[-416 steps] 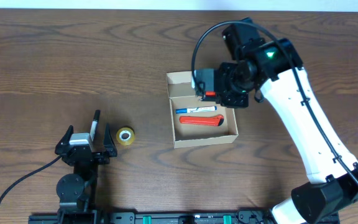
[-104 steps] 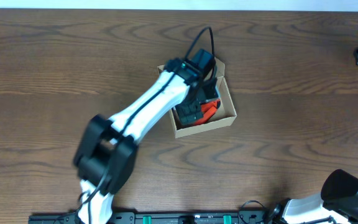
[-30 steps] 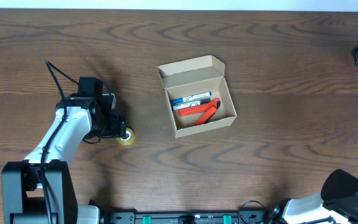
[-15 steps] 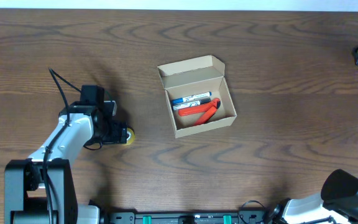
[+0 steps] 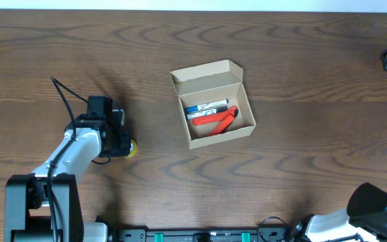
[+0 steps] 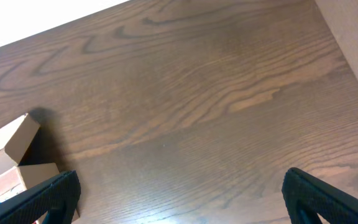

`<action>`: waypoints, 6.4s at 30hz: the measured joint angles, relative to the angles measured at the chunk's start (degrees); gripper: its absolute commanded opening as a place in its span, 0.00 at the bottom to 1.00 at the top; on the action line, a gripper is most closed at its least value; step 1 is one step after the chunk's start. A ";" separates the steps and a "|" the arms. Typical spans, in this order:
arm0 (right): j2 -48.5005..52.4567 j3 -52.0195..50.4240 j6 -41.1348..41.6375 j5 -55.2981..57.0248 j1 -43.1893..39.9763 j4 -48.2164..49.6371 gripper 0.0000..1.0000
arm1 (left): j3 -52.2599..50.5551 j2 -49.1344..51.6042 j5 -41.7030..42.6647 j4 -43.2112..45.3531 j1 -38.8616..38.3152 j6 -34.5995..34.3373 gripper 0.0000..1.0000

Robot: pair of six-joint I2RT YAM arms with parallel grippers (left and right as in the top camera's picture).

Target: Pack container

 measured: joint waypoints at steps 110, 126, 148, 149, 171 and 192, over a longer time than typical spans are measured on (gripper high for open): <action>5.09 -0.04 -6.58 -25.09 0.00 -4.26 0.01 | 81.26 13.16 9.20 -48.06 -3.41 15.56 0.06; 29.66 -0.81 -23.08 -49.72 2.91 -18.32 0.04 | 50.71 13.27 62.20 -33.40 19.02 21.53 0.06; 43.93 -1.14 -27.89 -51.30 13.92 -17.42 0.01 | 17.75 14.88 67.52 11.58 13.64 3.69 0.06; 44.17 -1.14 -28.06 -51.36 14.21 -17.42 0.01 | 17.75 15.74 67.54 12.79 13.09 2.54 0.06; 55.34 -1.14 -22.05 -54.03 18.88 -12.48 0.01 | 17.49 32.37 69.66 39.58 4.81 -21.20 0.06; 55.78 -1.29 -17.22 -56.78 24.13 -6.86 0.01 | 19.30 35.47 67.60 48.89 0.37 -34.49 0.06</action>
